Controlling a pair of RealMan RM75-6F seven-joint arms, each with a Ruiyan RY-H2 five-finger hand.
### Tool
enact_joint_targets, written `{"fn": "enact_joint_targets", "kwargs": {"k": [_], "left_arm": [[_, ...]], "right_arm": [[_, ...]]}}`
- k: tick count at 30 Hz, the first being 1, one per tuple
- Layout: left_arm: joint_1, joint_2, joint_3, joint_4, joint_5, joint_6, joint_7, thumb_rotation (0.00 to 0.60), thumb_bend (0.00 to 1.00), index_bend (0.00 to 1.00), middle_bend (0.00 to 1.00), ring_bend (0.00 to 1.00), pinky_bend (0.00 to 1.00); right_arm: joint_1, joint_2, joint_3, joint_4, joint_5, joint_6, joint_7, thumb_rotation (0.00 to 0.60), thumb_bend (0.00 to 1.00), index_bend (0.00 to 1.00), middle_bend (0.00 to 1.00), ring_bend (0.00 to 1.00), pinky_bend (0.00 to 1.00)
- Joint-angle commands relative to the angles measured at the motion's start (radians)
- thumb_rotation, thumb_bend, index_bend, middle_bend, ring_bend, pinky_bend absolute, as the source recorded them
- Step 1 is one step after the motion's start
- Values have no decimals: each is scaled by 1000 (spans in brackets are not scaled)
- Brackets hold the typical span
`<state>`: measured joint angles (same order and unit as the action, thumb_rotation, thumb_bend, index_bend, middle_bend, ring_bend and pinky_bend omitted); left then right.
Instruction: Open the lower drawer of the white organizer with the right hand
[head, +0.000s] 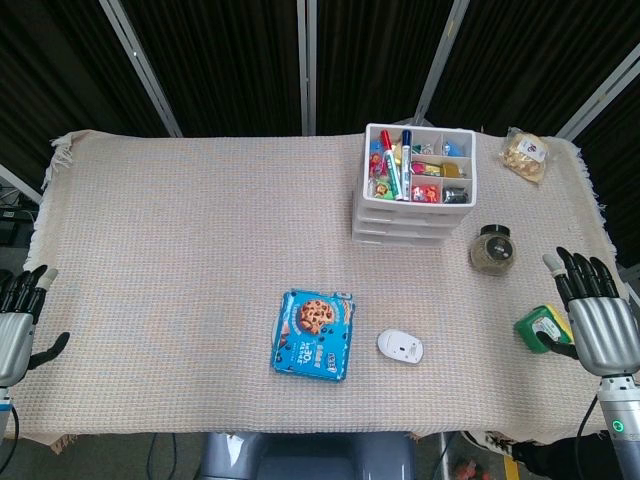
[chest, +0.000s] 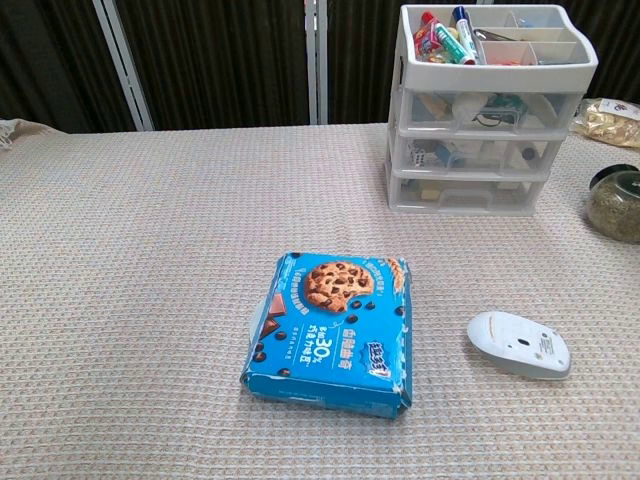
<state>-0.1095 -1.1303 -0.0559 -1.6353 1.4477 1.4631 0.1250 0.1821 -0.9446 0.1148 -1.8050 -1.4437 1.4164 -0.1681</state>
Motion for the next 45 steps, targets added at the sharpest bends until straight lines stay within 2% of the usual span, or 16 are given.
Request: {"fn": "enact_joint_targets", "kwargs": {"k": [1, 16, 18, 20, 21, 23, 25, 28, 31, 34, 42, 45], "left_arm": [[0, 0, 0, 0, 1, 0, 2, 600, 301, 5, 0, 0, 0], [-2, 1, -1, 0, -4, -4, 2, 600, 301, 6, 0, 0, 0], [-1, 0, -1, 0, -3, -3, 3, 600, 301, 6, 0, 0, 0], [-1, 0, -1, -1, -2, -2, 4, 600, 301, 6, 0, 0, 0], [-1, 0, 0, -1, -1, -1, 6, 600, 302, 6, 0, 0, 0], [-1, -1, 0, 0, -1, 0, 9, 600, 302, 6, 0, 0, 0], [-1, -2, -1, 0, -1, 0, 8, 600, 303, 6, 0, 0, 0], [-1, -2, -1, 1, -1, 0, 9, 600, 304, 6, 0, 0, 0], [-1, -2, -1, 1, -2, -1, 8, 600, 304, 6, 0, 0, 0], [-2, -2, -1, 1, -2, -1, 6, 600, 304, 5, 0, 0, 0], [-2, -1, -1, 2, -1, -2, 5, 600, 305, 6, 0, 0, 0], [-2, -1, -1, 2, -1, -2, 5, 600, 304, 5, 0, 0, 0]], "right_arm": [[0, 0, 0, -1, -1, -1, 1, 600, 0, 0, 0, 0, 0], [21, 6, -1, -41, -1, -43, 7, 600, 0, 0, 0, 0, 0], [30, 3, 8, -51, 1, -46, 12, 600, 0, 0, 6, 12, 51], [41, -2, 19, -66, 10, -53, 14, 600, 0, 1, 86, 110, 202], [45, -3, 24, -76, 19, -58, 17, 600, 0, 11, 174, 217, 308], [55, -10, 36, -95, 37, -66, 29, 600, 0, 36, 330, 394, 431], [70, -24, 53, -116, 66, -82, 47, 600, 0, 53, 489, 562, 509], [110, -48, 82, -177, 173, -159, 91, 600, 0, 59, 663, 723, 591], [140, -50, 100, -222, 260, -216, 100, 600, 0, 57, 756, 805, 645], [168, -66, 116, -251, 338, -257, 113, 600, 19, 56, 809, 851, 681], [246, -103, 155, -306, 568, -381, 176, 600, 60, 56, 841, 881, 688], [271, -117, 165, -305, 630, -412, 191, 600, 140, 68, 840, 881, 688]]}}
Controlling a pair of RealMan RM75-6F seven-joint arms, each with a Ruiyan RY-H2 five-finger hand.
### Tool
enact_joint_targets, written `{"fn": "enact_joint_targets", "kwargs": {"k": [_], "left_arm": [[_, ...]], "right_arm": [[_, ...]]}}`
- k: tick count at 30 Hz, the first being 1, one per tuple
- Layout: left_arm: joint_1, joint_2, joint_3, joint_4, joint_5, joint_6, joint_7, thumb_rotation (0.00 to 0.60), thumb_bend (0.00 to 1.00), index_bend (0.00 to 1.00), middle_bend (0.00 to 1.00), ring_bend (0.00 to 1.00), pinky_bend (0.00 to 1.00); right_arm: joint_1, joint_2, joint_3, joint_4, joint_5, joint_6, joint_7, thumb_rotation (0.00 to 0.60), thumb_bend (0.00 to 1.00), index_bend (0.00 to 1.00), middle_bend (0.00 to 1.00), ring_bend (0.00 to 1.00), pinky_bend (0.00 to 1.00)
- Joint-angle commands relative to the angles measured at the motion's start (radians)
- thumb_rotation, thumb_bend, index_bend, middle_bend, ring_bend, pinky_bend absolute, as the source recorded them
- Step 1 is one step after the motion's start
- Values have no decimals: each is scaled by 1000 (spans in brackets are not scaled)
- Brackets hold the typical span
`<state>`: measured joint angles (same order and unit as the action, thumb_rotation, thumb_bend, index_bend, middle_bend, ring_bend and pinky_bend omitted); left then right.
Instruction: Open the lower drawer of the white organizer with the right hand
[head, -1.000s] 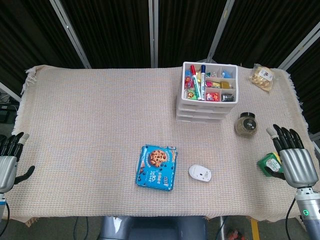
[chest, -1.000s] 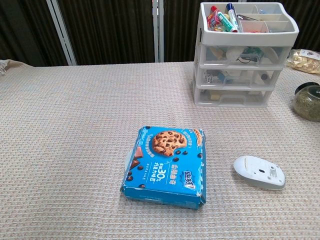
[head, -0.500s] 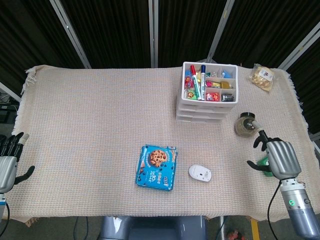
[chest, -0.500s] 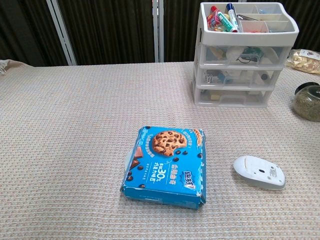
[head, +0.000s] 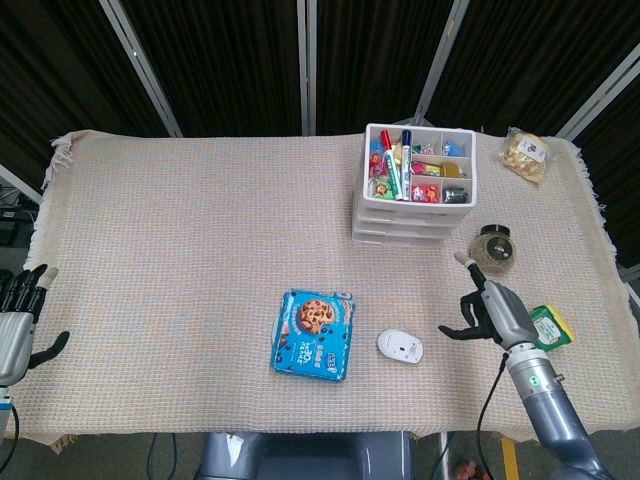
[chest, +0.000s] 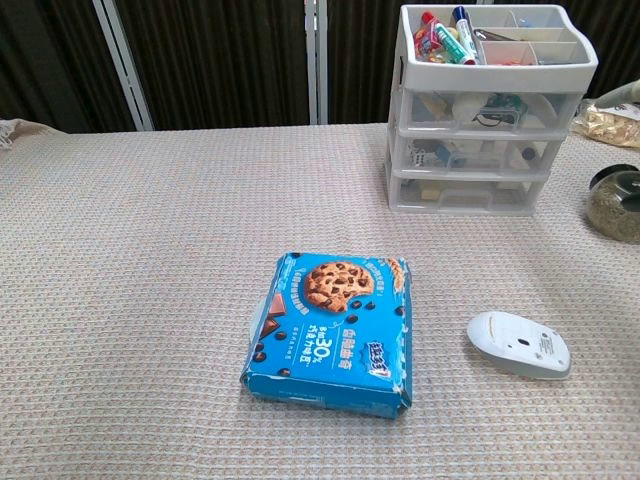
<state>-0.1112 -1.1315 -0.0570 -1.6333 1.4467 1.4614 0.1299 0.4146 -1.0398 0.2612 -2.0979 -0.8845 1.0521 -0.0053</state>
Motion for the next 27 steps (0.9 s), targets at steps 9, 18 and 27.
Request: {"fn": "enact_joint_targets", "kwargs": {"k": [9, 18, 27], "left_arm": [[-1, 1, 0, 0, 0, -2, -2, 600, 304, 7, 0, 0, 0], [-3, 2, -1, -2, -3, -6, -2, 600, 305, 7, 0, 0, 0], [-7, 4, -3, -5, -8, -13, -2, 600, 305, 9, 0, 0, 0]], "right_arm": [[154, -119, 70, 93, 352, -158, 117, 600, 247, 98, 839, 881, 688], [219, -212, 96, 216, 472, -173, 151, 600, 248, 107, 839, 881, 688], [257, -294, 123, 307, 571, -198, 197, 600, 248, 140, 839, 881, 688]]}}
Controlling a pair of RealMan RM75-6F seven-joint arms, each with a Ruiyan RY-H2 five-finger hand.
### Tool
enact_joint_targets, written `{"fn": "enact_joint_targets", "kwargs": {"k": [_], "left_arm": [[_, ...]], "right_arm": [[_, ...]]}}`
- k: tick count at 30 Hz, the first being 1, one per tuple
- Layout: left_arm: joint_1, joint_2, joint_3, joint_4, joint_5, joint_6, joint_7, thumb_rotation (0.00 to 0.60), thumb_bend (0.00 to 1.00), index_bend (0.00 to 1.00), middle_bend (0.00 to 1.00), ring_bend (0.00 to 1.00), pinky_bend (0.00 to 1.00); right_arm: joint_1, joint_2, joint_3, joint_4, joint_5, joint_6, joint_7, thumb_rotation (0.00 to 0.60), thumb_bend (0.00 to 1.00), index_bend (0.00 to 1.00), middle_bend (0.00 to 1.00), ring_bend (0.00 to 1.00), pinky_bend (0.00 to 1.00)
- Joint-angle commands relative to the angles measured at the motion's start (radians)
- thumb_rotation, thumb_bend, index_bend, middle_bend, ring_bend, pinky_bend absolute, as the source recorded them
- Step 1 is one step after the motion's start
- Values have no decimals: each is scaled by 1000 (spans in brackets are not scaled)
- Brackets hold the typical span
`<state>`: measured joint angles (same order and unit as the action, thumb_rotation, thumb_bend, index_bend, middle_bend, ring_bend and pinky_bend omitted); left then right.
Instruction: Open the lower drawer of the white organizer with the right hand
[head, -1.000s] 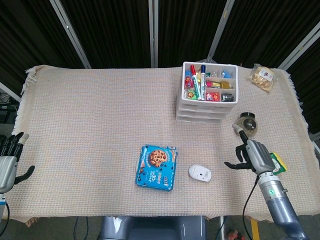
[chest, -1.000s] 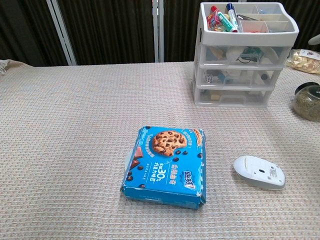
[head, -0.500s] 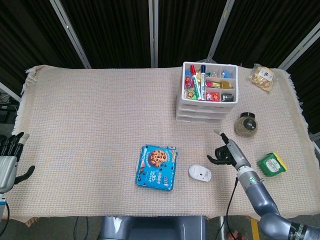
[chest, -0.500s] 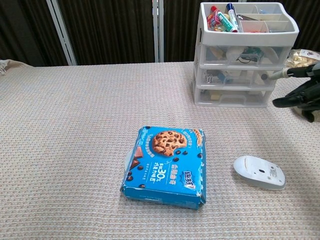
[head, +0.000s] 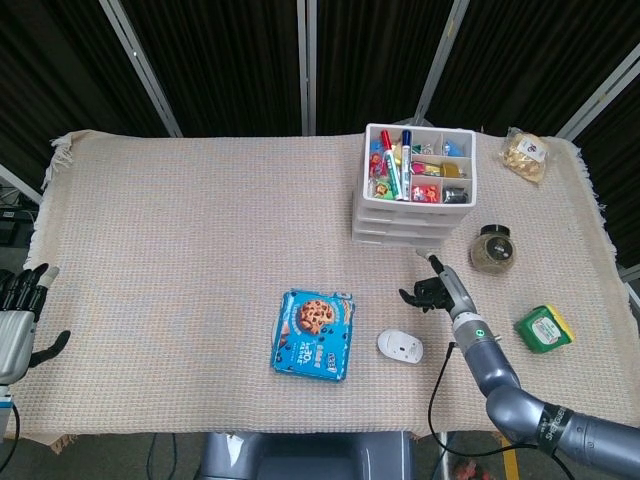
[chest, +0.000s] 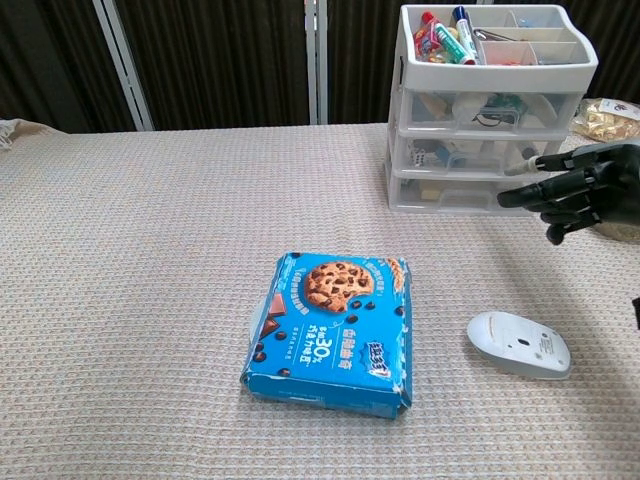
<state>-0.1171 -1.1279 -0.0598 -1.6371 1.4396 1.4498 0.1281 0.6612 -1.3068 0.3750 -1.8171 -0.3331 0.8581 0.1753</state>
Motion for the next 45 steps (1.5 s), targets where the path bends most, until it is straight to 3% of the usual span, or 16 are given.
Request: {"fn": "enact_joint_targets", "kwargs": {"k": [1, 8, 18, 28, 45], "left_arm": [[-2, 1, -1, -1, -2, -3, 1, 600, 305, 10, 0, 0, 0], [-3, 2, -2, -3, -5, -5, 1, 600, 304, 10, 0, 0, 0], [-4, 2, -1, -1, -4, -6, -3, 600, 304, 12, 0, 0, 0], [-4, 2, -1, 1, -3, -5, -6, 600, 305, 12, 0, 0, 0], [-4, 2, 0, 1, -2, -4, -4, 600, 306, 12, 0, 0, 0]], "right_arm": [[14, -44, 8, 39, 19, 10, 17, 600, 248, 145, 839, 881, 687], [21, -137, 43, 119, 23, 22, 66, 600, 254, 174, 839, 881, 687], [24, -193, 60, 173, -1, 37, 78, 600, 263, 186, 839, 881, 686], [5, -272, 128, 253, 6, 16, 179, 600, 267, 188, 839, 881, 685], [-3, -300, 204, 305, 74, -16, 223, 600, 286, 212, 839, 881, 681]]}}
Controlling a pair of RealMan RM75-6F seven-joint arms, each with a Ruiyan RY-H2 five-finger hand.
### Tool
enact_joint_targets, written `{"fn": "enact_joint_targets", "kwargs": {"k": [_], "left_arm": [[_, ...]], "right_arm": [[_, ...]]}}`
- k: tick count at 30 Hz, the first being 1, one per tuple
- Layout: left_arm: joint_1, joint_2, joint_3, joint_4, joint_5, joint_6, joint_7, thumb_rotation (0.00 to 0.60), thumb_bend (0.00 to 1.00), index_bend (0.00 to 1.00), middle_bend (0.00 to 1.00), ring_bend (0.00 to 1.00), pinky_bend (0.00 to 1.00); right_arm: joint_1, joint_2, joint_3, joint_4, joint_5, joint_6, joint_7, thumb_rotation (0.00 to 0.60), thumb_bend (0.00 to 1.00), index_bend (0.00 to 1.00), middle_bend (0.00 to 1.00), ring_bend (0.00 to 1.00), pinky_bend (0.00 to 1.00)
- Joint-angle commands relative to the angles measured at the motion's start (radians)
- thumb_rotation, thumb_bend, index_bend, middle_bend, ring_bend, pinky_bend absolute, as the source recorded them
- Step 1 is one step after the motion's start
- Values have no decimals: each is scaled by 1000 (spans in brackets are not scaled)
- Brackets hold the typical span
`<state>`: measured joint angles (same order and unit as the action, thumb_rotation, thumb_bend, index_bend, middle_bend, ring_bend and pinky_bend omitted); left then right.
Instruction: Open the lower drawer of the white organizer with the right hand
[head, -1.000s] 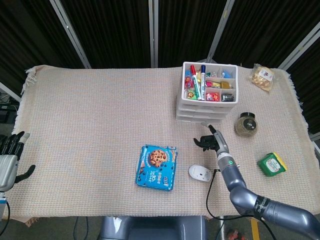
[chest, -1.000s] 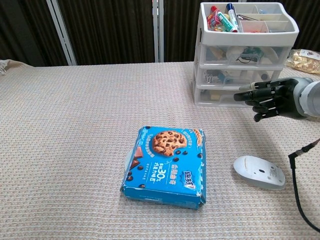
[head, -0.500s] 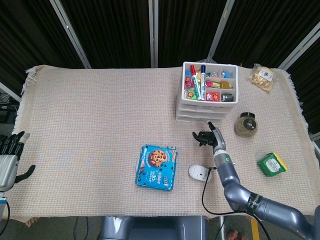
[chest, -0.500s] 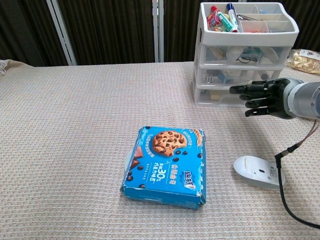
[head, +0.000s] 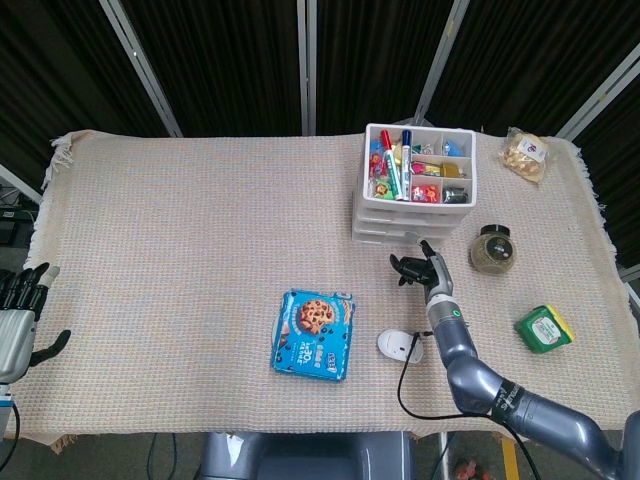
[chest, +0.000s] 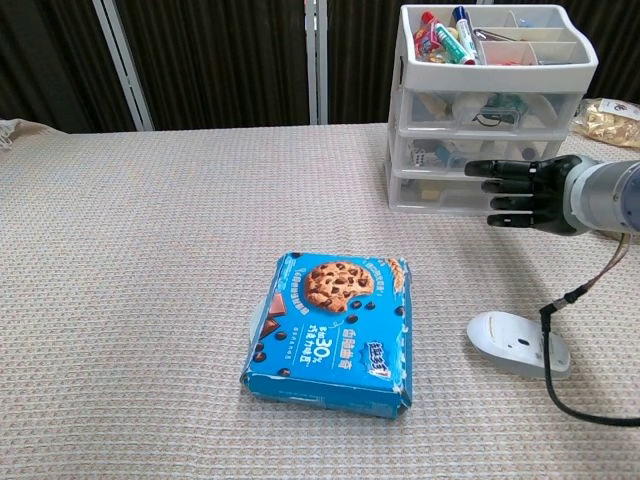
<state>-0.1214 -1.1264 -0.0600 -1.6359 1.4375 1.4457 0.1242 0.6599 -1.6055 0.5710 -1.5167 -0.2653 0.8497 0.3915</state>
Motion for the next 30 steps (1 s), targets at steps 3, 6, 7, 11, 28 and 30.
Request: {"fn": "enact_joint_targets", "kwargs": {"k": [3, 6, 7, 11, 28, 30], "left_arm": [[0, 0, 0, 0, 0, 0, 0, 600, 306, 12, 0, 0, 0], [0, 0, 0, 0, 0, 0, -1, 600, 306, 12, 0, 0, 0], [0, 0, 0, 0, 0, 0, -1, 600, 306, 12, 0, 0, 0], [0, 0, 1, 1, 2, 1, -3, 600, 308, 13, 0, 0, 0], [0, -1, 2, 5, 5, 4, -2, 600, 310, 13, 0, 0, 0], [1, -4, 2, 7, 6, 7, 3, 600, 312, 14, 0, 0, 0]], "right_arm": [[-3, -2, 19, 10, 20, -18, 11, 600, 287, 228, 839, 881, 681], [-3, -4, 29, 15, 38, -29, 16, 600, 288, 245, 839, 881, 681], [-3, -4, 33, 19, 49, -35, 18, 600, 289, 248, 839, 881, 681], [0, -10, 51, 39, 84, -53, 33, 600, 290, 256, 839, 881, 681], [6, -33, 91, 101, 130, -116, 66, 600, 296, 269, 839, 881, 678], [13, -46, 94, 117, 132, -122, 69, 600, 295, 269, 839, 881, 678]]}}
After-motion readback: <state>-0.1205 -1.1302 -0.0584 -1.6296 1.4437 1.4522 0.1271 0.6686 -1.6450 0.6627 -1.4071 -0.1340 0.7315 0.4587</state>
